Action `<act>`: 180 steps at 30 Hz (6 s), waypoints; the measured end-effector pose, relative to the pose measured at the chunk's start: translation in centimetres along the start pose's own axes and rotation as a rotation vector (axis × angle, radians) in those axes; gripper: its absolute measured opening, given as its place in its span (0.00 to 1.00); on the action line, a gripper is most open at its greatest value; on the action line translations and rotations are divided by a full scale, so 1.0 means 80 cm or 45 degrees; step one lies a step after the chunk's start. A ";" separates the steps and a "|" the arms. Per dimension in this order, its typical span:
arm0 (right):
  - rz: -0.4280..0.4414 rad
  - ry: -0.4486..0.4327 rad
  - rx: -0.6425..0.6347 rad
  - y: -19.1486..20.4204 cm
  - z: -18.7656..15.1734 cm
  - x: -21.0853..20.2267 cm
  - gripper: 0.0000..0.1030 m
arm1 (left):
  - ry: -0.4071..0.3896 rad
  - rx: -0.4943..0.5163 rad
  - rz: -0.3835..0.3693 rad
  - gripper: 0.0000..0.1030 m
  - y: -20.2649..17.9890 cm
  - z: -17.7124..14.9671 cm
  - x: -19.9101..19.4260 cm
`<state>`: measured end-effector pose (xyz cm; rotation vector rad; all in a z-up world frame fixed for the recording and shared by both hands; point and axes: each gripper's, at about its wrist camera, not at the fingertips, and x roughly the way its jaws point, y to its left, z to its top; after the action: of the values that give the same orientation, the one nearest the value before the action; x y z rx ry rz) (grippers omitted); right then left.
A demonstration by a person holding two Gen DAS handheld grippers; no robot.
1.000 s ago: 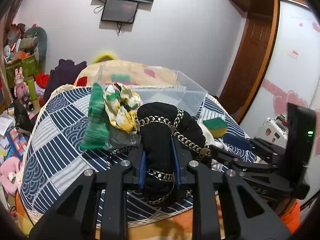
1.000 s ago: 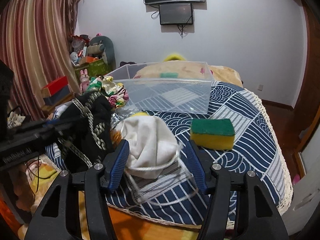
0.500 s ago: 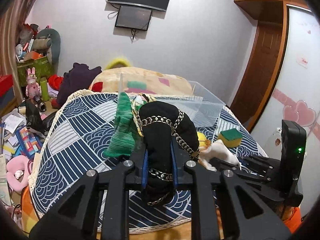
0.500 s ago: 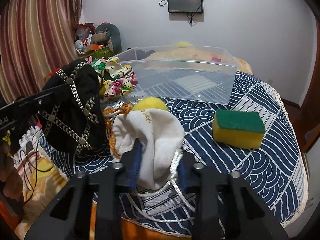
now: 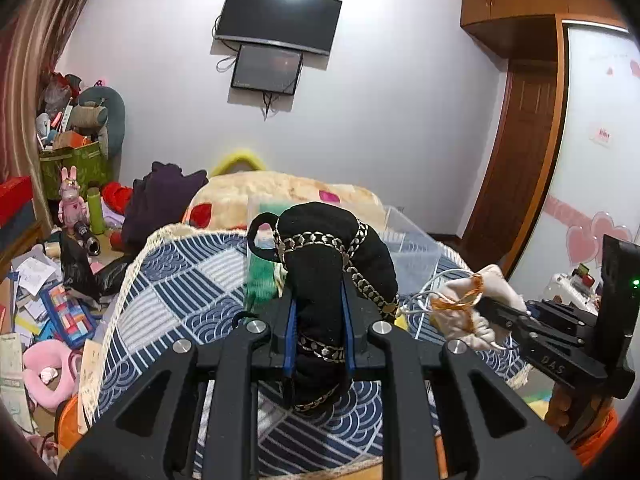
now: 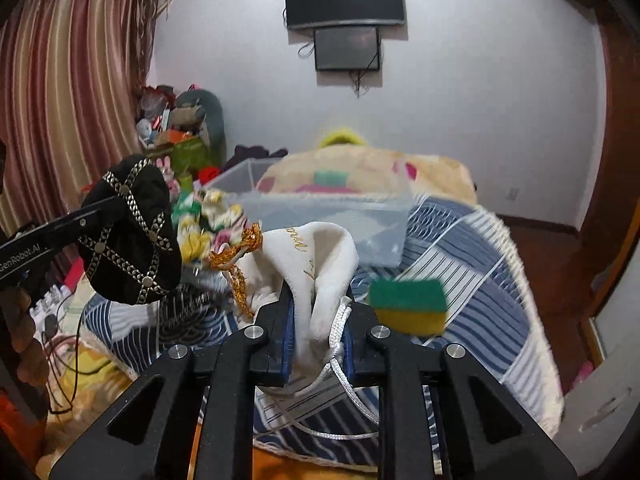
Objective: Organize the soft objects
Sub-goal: 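Carry the black bag and white cloth over the clear plastic box with both tools, then open both tools to drop the bag and cloth into the box, then grasp the green-yellow sponge with the right tool while the left tool grasps the floral cloth, then lift the sponge and floral cloth and carry both over the box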
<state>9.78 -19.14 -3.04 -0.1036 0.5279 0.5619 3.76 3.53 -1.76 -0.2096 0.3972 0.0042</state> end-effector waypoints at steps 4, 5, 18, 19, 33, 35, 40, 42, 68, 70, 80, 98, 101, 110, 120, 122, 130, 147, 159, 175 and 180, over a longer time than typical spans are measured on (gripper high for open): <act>-0.032 -0.047 -0.011 0.003 0.027 -0.002 0.16 | -0.042 0.008 -0.013 0.18 0.001 0.019 0.001; -0.039 -0.059 -0.015 0.002 0.033 -0.003 0.16 | -0.049 0.011 -0.021 0.18 0.001 0.024 0.002; -0.107 -0.155 -0.007 -0.010 0.096 0.022 0.16 | -0.107 0.024 -0.012 0.18 0.020 0.077 0.037; -0.109 -0.158 -0.009 -0.009 0.099 0.024 0.16 | -0.107 0.024 -0.012 0.18 0.022 0.080 0.042; -0.141 -0.107 -0.071 -0.003 0.126 0.079 0.16 | -0.024 0.077 0.014 0.18 0.034 0.101 0.123; -0.141 -0.092 -0.079 -0.002 0.127 0.088 0.16 | 0.012 0.068 0.003 0.18 0.037 0.102 0.137; -0.149 -0.042 -0.104 -0.004 0.130 0.109 0.16 | 0.115 0.074 -0.008 0.18 0.038 0.099 0.169; -0.152 -0.014 -0.110 -0.005 0.131 0.118 0.16 | 0.167 0.075 -0.027 0.18 0.040 0.098 0.181; -0.120 0.276 -0.305 0.006 0.111 0.161 0.33 | 0.306 0.203 0.058 0.53 0.019 0.091 0.205; -0.119 0.262 -0.305 0.005 0.112 0.156 0.39 | 0.284 0.195 0.053 0.54 0.019 0.095 0.197; -0.095 0.143 -0.271 0.005 0.125 0.110 0.51 | 0.147 0.177 0.031 0.74 0.013 0.111 0.141; -0.090 -0.016 -0.137 -0.009 0.103 0.045 0.67 | 0.098 0.104 0.038 0.97 0.014 0.058 0.081; -0.095 0.011 -0.109 -0.016 0.086 0.046 0.67 | 0.147 0.083 0.018 0.97 0.014 0.038 0.087; -0.113 0.098 -0.030 -0.035 0.039 0.054 0.67 | 0.206 0.023 -0.031 0.97 0.004 -0.003 0.091; -0.096 0.166 0.035 -0.053 0.011 0.065 0.67 | 0.253 0.015 -0.032 0.75 -0.001 -0.020 0.099; -0.098 0.172 0.046 -0.056 0.009 0.067 0.67 | 0.272 0.008 -0.015 0.75 0.000 -0.024 0.105; -0.108 0.173 0.061 -0.066 0.001 0.069 0.67 | 0.358 -0.077 -0.036 0.75 0.006 -0.033 0.129; -0.235 0.179 0.103 -0.092 -0.009 0.063 0.61 | 0.306 -0.085 -0.049 0.15 0.012 -0.024 0.114; -0.182 0.106 0.157 -0.097 0.004 0.049 0.34 | 0.185 0.020 -0.040 0.13 -0.007 0.005 0.088; -0.071 0.026 0.041 -0.051 0.044 0.049 0.34 | 0.267 0.005 -0.137 0.13 0.003 0.010 0.109; -0.044 0.045 0.007 -0.041 0.040 0.055 0.34 | 0.344 -0.007 -0.103 0.13 0.011 -0.012 0.122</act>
<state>16.09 -19.09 -2.67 -0.1175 0.5610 0.5255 12.37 3.82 -6.54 -0.2327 0.6578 -0.1034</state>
